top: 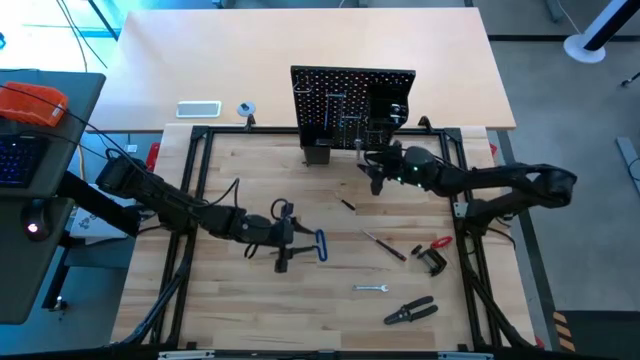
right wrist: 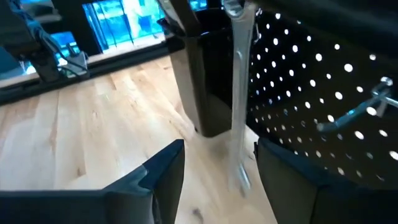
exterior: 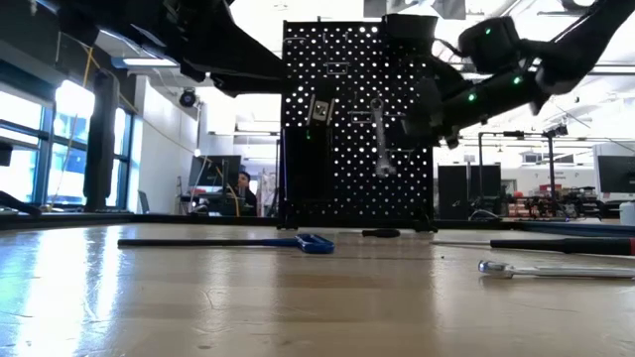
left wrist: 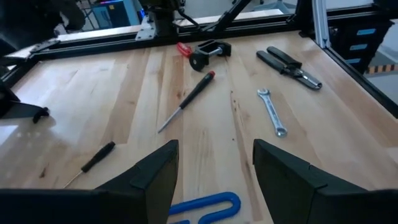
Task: Hang tools onto peg board
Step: Hang the wrench on the pegboard
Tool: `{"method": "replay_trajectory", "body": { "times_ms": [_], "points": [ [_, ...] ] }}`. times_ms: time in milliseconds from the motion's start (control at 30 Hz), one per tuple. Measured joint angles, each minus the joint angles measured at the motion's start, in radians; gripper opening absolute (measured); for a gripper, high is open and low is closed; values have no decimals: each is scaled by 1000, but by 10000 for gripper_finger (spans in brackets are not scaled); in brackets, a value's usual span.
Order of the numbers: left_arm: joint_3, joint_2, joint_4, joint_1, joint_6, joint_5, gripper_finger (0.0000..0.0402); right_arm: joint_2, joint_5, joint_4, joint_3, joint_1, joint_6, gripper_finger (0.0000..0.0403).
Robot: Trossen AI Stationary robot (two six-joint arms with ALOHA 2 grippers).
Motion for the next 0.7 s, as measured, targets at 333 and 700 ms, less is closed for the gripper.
{"method": "replay_trajectory", "body": {
  "times_ms": [333, 700],
  "points": [
    [0, 0, -48, -11, -27, 37, 197, -244, 146, -312, 0, 197, 90, 194],
    [1, 169, 111, -12, -102, 172, 197, -291, 159, -454, 0, 555, 256, 194]
  ]
}}
